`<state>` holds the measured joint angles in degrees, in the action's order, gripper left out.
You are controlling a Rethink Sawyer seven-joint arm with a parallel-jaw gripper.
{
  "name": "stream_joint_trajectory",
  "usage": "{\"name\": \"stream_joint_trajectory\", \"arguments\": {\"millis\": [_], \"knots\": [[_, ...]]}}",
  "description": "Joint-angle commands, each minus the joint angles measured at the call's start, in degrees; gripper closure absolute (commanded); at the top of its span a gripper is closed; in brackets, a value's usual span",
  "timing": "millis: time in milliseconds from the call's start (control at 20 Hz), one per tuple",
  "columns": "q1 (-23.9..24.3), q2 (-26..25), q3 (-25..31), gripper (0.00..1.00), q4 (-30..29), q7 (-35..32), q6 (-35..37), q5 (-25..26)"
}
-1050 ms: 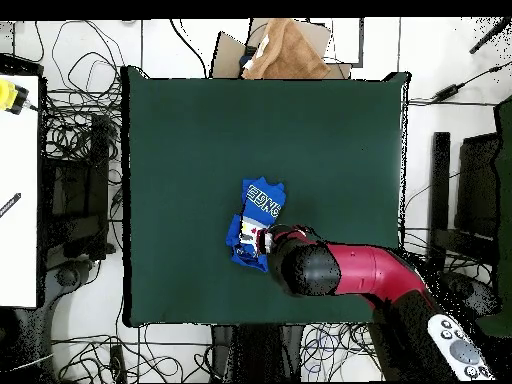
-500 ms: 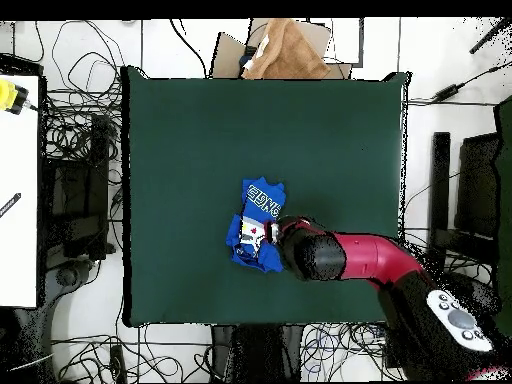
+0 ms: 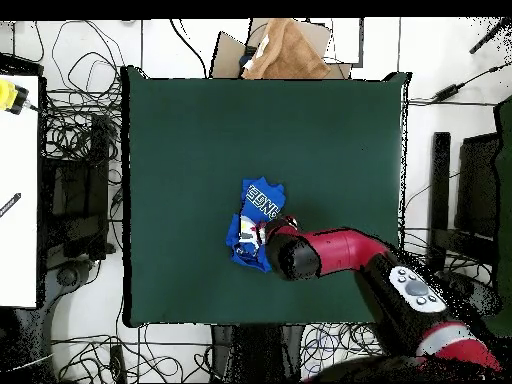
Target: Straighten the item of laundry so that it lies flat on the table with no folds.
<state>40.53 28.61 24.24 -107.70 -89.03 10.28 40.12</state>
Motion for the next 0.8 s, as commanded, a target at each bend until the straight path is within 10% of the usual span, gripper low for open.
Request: {"name": "stream_joint_trajectory", "arguments": {"millis": [50,750,800], "knots": [[-3.75,-7.57,-5.48,0.0,7.72,-0.07,-0.44,8.6],[-5.43,-9.31,-4.72,0.0,7.91,-3.85,-1.96,6.2],[-5.43,-9.26,-4.74,1.0,7.76,-3.98,-2.14,5.99]]}}
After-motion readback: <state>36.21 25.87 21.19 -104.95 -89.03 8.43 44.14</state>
